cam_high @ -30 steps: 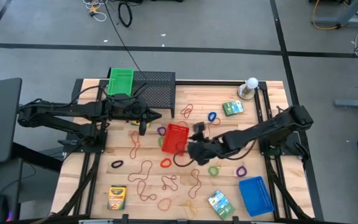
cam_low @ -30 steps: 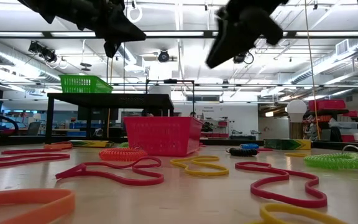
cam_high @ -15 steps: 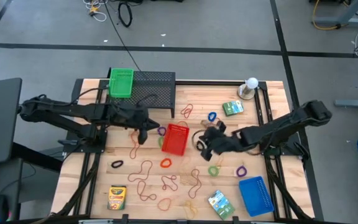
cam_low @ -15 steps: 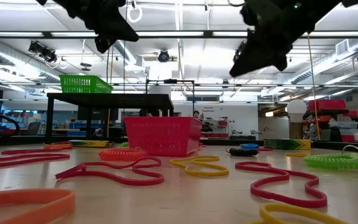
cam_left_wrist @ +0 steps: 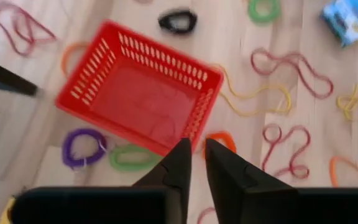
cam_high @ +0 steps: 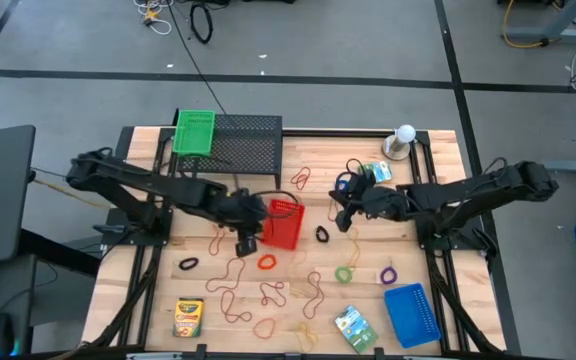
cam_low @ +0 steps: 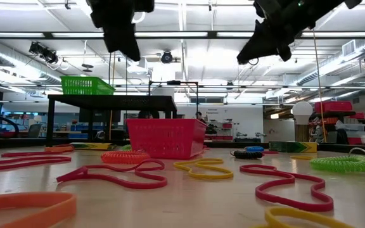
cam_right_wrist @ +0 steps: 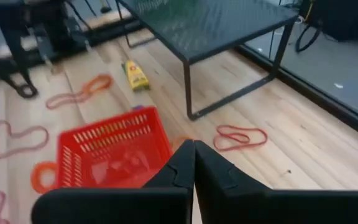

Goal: Pick & Place Office Desk Supplies
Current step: Put the red bin on the shelf

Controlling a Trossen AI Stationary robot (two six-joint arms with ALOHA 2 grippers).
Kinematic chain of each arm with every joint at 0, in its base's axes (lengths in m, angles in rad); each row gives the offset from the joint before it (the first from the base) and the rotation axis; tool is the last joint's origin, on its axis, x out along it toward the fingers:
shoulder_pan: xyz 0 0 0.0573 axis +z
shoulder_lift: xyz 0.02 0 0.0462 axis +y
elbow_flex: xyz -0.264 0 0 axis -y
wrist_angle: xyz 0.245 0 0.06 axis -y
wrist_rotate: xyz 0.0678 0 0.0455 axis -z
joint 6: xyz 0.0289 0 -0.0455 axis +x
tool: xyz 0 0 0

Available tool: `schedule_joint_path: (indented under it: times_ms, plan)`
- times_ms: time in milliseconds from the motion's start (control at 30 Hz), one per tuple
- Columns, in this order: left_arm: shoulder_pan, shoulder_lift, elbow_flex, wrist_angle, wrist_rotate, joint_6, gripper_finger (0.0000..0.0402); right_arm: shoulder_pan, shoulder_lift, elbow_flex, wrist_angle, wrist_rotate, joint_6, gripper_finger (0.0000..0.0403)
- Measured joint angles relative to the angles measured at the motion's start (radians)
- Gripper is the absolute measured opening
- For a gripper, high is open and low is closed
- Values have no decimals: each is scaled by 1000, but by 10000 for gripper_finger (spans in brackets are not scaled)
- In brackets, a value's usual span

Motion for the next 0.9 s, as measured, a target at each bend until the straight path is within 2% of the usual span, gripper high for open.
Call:
schedule_joint_path:
  times_ms: [200, 300, 400, 600, 733, 800, 900]
  plan:
    - [-23, 106, 121, -95, 17, -58, 108, -35, 0, 0, -16, -67, -16, 9]
    - [-37, 126, 158, -159, 16, -64, 126, -56, 1, 0, -53, -70, -50, 9]
    - [-51, 124, 159, -187, 5, -58, 139, -94, 0, -29, -11, -95, -70, 9]
    - [-65, 145, 159, -121, -24, -104, 155, -146, -15, -122, 101, -188, -56, 9]
    - [-68, 199, 159, -25, -20, -29, 156, -146, -14, -154, 146, -207, -56, 9]
    - [-67, 234, 159, -32, 1, -2, 156, -145, -14, -161, 146, -208, -60, 9]
    - [-66, 284, 158, -44, -30, 44, 154, -146, -14, -163, 146, -207, -75, 9]
